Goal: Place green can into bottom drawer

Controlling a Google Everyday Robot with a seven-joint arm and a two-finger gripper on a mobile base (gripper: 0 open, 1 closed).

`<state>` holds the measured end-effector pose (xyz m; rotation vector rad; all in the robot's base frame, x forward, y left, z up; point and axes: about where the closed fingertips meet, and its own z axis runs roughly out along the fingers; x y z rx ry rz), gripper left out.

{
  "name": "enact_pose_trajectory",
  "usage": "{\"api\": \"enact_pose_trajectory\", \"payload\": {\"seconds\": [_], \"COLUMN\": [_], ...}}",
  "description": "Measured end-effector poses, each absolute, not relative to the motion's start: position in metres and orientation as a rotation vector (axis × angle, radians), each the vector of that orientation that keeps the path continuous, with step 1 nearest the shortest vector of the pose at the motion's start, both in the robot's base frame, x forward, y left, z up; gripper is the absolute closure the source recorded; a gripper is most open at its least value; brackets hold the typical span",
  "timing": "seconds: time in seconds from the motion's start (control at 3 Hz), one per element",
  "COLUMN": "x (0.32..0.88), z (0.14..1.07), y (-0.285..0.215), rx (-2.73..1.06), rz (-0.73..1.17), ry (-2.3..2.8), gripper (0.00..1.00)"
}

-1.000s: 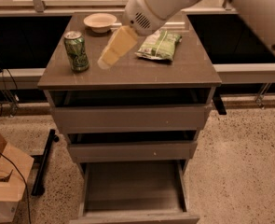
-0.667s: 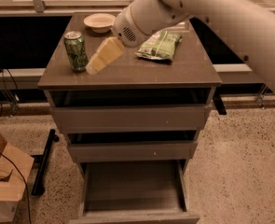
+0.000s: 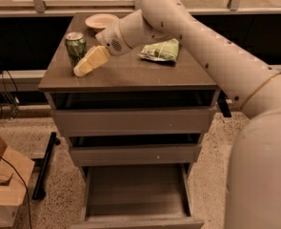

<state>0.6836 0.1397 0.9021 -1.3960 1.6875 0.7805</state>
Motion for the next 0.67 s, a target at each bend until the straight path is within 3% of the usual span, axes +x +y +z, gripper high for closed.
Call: {"api": "enact_pose_trajectory", "payload": {"seconds": [0.33, 0.67], "x": [0.721, 0.751], "z": [0.89, 0.882], "y": [0.167, 0.197], "rx": [-1.359, -1.315], "rz": [0.871, 0.947], "ry": [1.604, 1.561], "gripper": [0.0, 0.19]}}
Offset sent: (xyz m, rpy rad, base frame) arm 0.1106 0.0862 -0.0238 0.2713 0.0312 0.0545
